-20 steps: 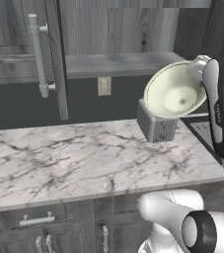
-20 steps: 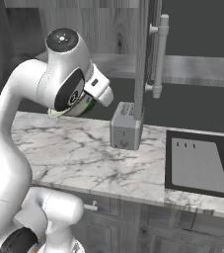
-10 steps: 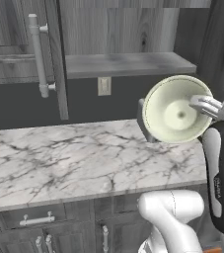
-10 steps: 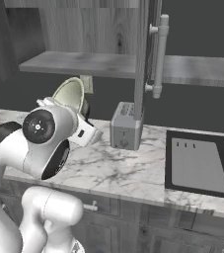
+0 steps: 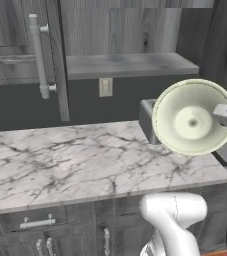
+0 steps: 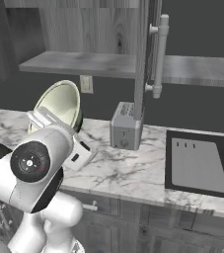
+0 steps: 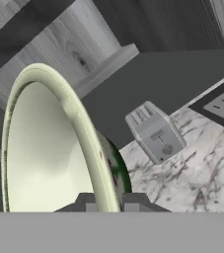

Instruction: Move the bowls from the cabinet to the plates on the dining table.

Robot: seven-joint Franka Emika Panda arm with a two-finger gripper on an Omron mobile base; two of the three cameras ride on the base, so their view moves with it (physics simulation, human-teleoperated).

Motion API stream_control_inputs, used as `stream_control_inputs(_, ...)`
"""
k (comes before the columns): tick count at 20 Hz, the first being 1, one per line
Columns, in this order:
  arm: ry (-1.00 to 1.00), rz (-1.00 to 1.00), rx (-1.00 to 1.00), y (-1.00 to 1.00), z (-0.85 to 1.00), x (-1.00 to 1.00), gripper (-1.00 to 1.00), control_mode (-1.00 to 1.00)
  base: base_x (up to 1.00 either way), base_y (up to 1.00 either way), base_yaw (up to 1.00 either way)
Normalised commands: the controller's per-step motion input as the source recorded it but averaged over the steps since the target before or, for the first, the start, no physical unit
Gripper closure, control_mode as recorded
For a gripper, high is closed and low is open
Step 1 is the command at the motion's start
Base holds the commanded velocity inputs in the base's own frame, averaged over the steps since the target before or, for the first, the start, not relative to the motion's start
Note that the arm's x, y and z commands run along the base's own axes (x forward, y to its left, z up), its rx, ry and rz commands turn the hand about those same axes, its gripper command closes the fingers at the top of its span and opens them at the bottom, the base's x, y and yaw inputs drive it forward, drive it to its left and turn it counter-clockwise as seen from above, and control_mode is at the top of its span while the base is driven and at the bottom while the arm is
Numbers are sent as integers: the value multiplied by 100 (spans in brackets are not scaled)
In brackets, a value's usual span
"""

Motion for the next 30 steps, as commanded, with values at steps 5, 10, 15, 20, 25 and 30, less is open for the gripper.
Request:
stream_control_inputs(5,-3,0,21,-2,-14,-54,100,-100,0,0,0)
stream_control_inputs(10,0,0,7,0,-11,-4,100,-100,0,0,0)
stream_control_inputs(15,0,0,0,0,0,0,100,-100,0,0,0)
stream_control_inputs(20,0,0,0,0,0,0,100,-100,0,0,0)
stream_control_inputs(25,0,0,0,0,0,-3,100,100,-40,0,0)
stream_control_inputs(30,0,0,0,0,0,0,100,100,-66,0,0)
